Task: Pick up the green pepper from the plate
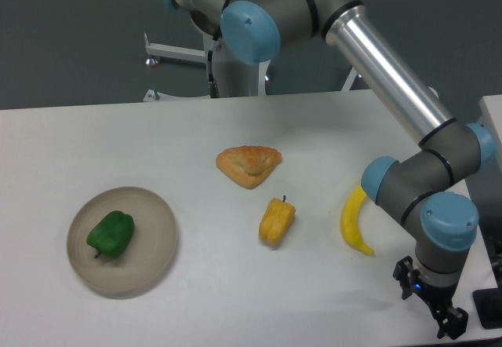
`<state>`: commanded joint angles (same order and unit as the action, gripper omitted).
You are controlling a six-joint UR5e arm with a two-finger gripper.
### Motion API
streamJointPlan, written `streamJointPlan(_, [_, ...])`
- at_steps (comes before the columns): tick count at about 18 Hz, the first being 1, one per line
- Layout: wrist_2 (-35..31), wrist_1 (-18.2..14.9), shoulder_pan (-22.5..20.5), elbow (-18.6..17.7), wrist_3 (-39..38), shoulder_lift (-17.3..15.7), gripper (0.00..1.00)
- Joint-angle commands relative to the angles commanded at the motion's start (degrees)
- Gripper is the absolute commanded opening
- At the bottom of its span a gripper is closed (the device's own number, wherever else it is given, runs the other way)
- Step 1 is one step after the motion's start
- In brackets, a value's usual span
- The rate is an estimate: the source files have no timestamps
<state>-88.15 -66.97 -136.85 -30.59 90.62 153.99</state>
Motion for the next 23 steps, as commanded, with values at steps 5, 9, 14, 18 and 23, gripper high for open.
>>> streamJointPlan(5, [0.0,0.0,0.7,-2.6,-1.1,-1.6,1.0])
streamJointPlan(9, [0.0,0.2,1.9,-7.5,-3.9,-4.9,1.0])
streamJointPlan(14, [1.1,0.3,4.0,-17.1,-15.0,-12.5,1.0])
streamJointPlan(18, [1.0,0.4,7.3,-27.1,-26.7,-20.1,1.0])
streamJointPlan(23, [1.1,0.5,12.1,-35.3,-44.0,-27.0,1.0])
